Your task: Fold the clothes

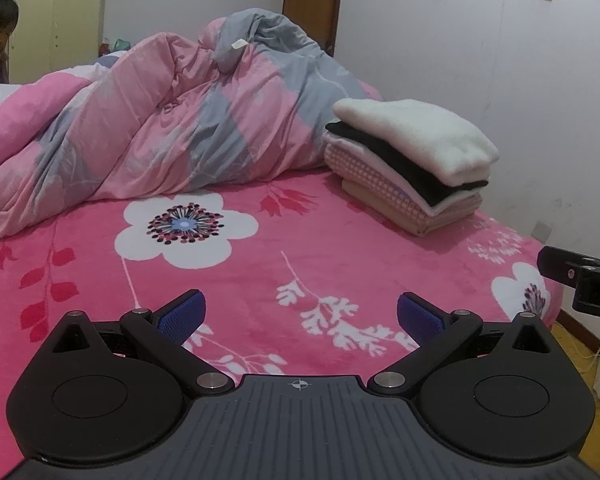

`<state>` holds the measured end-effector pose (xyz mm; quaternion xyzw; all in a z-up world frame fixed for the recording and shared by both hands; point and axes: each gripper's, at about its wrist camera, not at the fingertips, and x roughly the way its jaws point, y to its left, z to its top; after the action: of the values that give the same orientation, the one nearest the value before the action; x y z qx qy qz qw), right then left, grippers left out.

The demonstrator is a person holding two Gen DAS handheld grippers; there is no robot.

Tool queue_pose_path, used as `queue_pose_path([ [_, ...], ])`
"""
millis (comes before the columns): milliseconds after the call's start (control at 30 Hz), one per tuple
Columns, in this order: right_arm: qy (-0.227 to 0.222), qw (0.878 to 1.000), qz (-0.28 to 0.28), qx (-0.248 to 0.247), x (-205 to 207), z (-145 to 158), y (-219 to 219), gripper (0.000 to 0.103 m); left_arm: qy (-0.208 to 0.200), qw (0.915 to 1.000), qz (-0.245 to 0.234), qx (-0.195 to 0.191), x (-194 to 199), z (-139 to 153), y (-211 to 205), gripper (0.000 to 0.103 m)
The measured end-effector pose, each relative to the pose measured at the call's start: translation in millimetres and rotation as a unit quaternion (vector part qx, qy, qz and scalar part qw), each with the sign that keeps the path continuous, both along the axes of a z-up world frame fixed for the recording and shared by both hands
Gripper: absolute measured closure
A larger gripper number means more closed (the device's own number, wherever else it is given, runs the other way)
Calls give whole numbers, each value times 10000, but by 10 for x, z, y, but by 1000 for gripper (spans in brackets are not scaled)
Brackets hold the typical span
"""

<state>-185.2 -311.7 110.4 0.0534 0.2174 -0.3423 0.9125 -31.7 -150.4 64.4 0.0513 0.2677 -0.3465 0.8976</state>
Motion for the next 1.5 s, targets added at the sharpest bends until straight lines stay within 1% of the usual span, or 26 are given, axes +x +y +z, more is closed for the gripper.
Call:
queue_pose_path([
  [433,89,9999,86,-13,44,-31,44,0,66,10000,49,14,11,-20,7,0],
  [867,107,9999,93,0,37,-40,45,0,75,10000,-27,36,-40,-22,-11,0],
  [1500,99,9999,-9,41,-79,-86,-5,0,148,9998,-58,148,-103,-68,-85,0],
])
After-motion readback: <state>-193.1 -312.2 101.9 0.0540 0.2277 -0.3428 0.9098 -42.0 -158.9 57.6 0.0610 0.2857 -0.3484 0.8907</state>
